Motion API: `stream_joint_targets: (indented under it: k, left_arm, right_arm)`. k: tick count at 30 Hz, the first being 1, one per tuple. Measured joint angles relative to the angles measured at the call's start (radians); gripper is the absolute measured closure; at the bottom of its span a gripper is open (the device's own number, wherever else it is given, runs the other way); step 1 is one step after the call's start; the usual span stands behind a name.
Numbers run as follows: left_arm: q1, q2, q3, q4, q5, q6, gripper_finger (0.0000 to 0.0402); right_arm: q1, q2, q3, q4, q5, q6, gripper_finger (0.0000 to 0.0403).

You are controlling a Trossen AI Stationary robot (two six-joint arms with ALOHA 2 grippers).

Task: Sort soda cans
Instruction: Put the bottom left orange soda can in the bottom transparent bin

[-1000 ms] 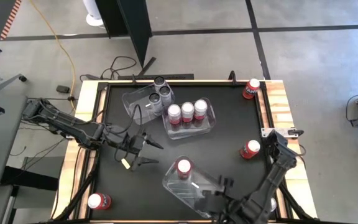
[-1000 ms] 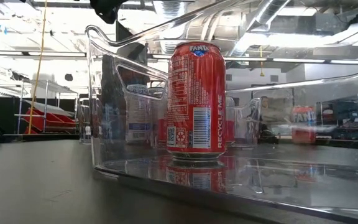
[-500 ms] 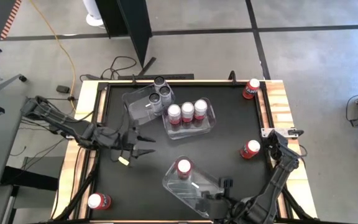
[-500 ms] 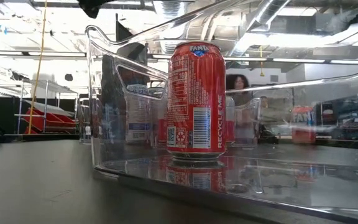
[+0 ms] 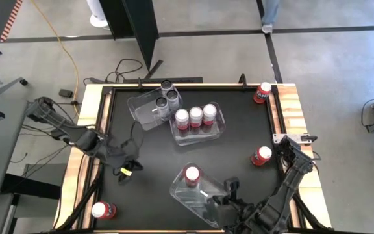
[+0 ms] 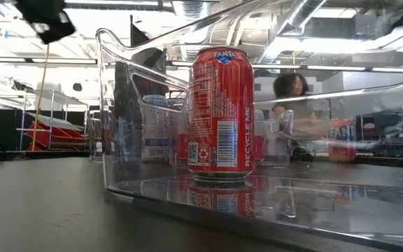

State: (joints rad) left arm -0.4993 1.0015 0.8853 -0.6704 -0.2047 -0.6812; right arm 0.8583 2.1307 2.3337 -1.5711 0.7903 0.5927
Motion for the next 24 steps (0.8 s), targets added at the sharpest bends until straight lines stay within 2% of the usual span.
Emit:
stream_joint_targets:
  k: [4,11,18,24]
  left_arm:
    - [-0.075,0.025,0.082,-0.174,0.038,-0.154,0.0391]
    - [-0.223,0.115,0.208,-0.343,0.228,-0.313,0.04]
    - [-0.319,0.258,0.369,-0.647,0.427,-0.58,0.0399]
    - [-0.39,0.387,0.459,-0.702,0.573,-0.786,0.0399]
  right_arm:
    - [-0.028,0.0,0.0,0.0,0.001,-0.041,0.0399]
    - [-0.057,0.0,0.0,0.0,0.0,-0.159,0.0399]
    - [-0.094,0.0,0.0,0.0,0.0,-0.229,0.0399]
    - [-0.111,0.0,0.0,0.0,0.0,-0.341,0.0399]
